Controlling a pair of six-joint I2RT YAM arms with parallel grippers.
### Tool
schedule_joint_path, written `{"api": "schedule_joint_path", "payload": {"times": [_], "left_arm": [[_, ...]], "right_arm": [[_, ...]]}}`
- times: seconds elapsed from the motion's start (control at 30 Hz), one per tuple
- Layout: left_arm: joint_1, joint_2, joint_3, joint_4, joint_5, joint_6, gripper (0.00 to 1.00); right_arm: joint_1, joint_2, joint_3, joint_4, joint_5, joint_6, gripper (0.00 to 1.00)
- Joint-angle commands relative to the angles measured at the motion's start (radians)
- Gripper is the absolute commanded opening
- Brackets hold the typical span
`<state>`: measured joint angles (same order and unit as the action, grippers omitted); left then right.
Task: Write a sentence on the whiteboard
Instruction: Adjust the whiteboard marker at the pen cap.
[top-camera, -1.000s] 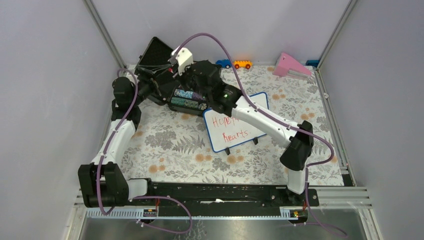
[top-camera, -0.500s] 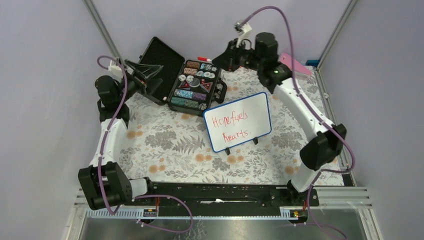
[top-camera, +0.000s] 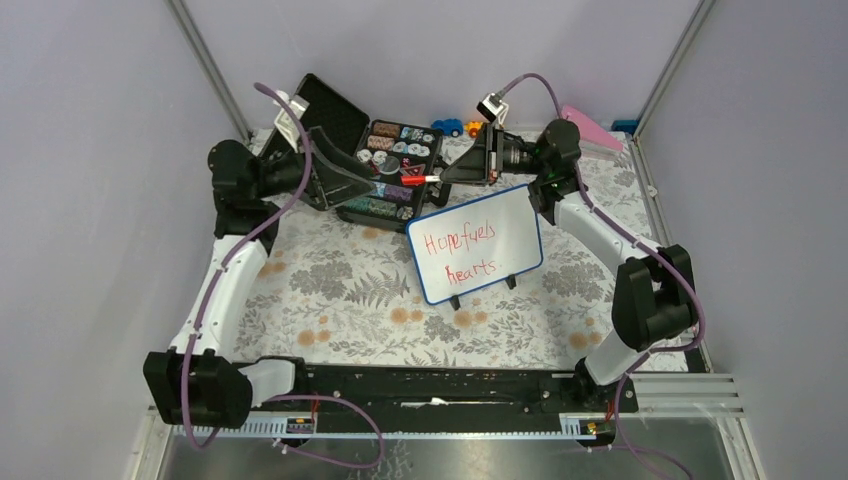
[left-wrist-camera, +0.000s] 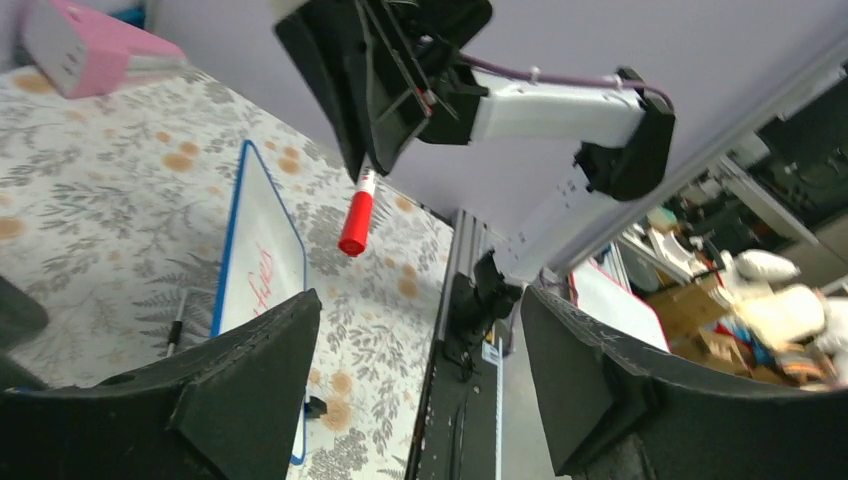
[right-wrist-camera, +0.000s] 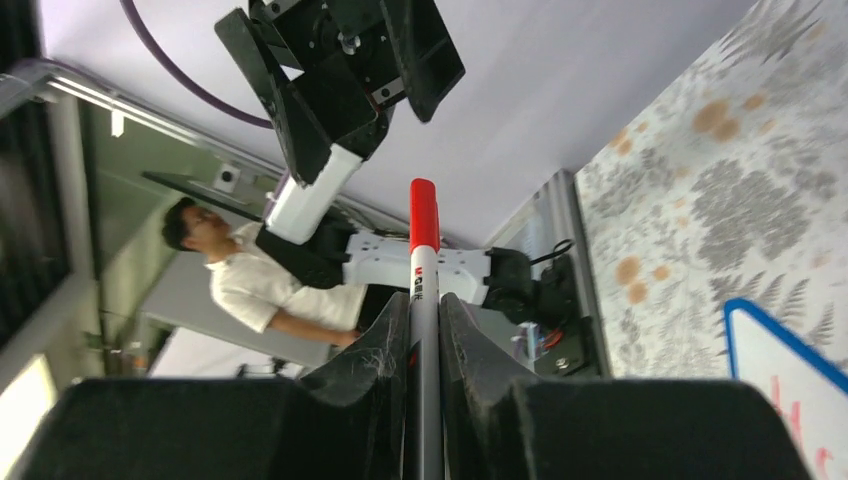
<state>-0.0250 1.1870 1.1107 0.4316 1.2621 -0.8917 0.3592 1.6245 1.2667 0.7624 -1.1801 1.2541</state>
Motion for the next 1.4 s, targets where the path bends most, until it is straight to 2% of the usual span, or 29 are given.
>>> {"api": "schedule_joint_path", "payload": {"times": [0.0,0.07,0.13,0.2,0.23,0.37,0.6,0.87,1.07,1.17,1.3,1.37], "left_arm": [[-0.048,-0.003,0.064,-0.078,0.063,0.134,0.77],[-0.064,0.006,0.116,-0.318,0.023,0.311,0.73],[-0.105,0.024,0.195,-0.616,-0.069,0.555,0.71],[-0.184,0.034,0.244,-0.776,-0.147,0.699,0.69],[-0.219,0.034,0.247,-0.788,-0.16,0.709,0.69],[-0.231,0.041,0.254,-0.781,-0.197,0.703,0.55],[-0.263,0.061,0.255,-0.782,-0.162,0.7,0.47],[-0.276,0.056,0.252,-0.785,-0.051,0.705,0.44],[-0.28,0.062,0.259,-0.786,-0.062,0.697,0.33],[-0.287,0.066,0.262,-0.776,-0.056,0.689,0.23],[-0.294,0.069,0.257,-0.765,-0.05,0.674,0.02],[-0.299,0.071,0.252,-0.76,-0.048,0.67,0.0]], "right_arm": [[0.002,-0.021,-0.035,0.341,-0.067,0.287,0.0],[0.003,-0.033,-0.058,0.332,-0.058,0.275,0.0],[0.003,-0.046,-0.071,0.288,-0.056,0.242,0.0],[0.004,-0.064,-0.082,0.232,-0.052,0.206,0.0],[0.006,-0.072,-0.085,0.205,-0.052,0.184,0.0],[0.013,-0.105,-0.09,0.113,-0.05,0.11,0.0],[0.038,-0.125,-0.083,0.018,-0.054,0.031,0.0],[0.042,-0.122,-0.078,-0.015,-0.069,0.001,0.0],[0.06,-0.121,-0.059,-0.084,-0.078,-0.048,0.0],[0.066,-0.124,-0.051,-0.119,-0.076,-0.081,0.0],[0.071,-0.124,-0.04,-0.156,-0.075,-0.107,0.0],[0.076,-0.12,-0.033,-0.166,-0.074,-0.115,0.0]]}}
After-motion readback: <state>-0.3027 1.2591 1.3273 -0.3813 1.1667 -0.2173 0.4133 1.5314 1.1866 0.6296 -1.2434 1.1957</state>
